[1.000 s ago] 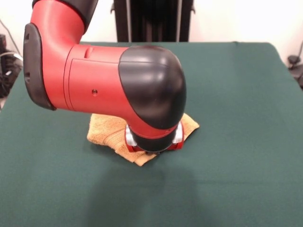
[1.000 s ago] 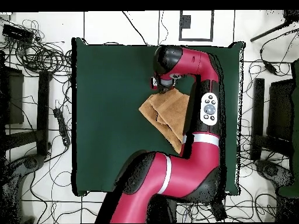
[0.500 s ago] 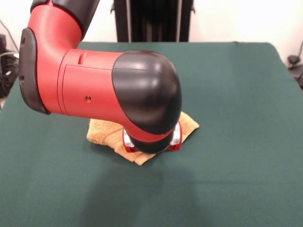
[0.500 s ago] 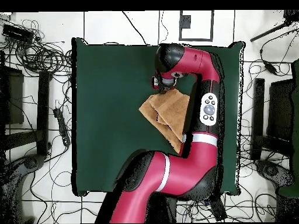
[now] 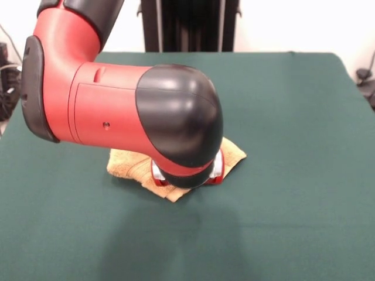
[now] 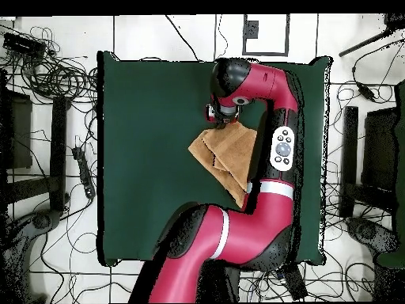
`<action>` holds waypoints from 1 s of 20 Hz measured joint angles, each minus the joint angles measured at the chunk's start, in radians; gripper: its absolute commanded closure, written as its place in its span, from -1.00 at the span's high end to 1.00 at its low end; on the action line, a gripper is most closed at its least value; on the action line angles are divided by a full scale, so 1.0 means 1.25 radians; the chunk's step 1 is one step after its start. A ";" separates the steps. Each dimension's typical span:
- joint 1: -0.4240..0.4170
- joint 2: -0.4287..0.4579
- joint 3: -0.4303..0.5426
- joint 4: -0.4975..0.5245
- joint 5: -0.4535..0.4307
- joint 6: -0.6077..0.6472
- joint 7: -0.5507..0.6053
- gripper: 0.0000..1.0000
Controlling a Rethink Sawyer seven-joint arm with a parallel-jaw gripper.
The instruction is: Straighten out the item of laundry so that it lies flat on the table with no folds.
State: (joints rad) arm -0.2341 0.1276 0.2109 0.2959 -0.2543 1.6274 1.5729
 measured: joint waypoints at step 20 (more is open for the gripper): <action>-0.024 -0.057 0.000 -0.018 0.003 0.228 0.000 -1.00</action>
State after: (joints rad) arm -0.2644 0.0561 0.2111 0.2734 -0.2506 1.9118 1.5729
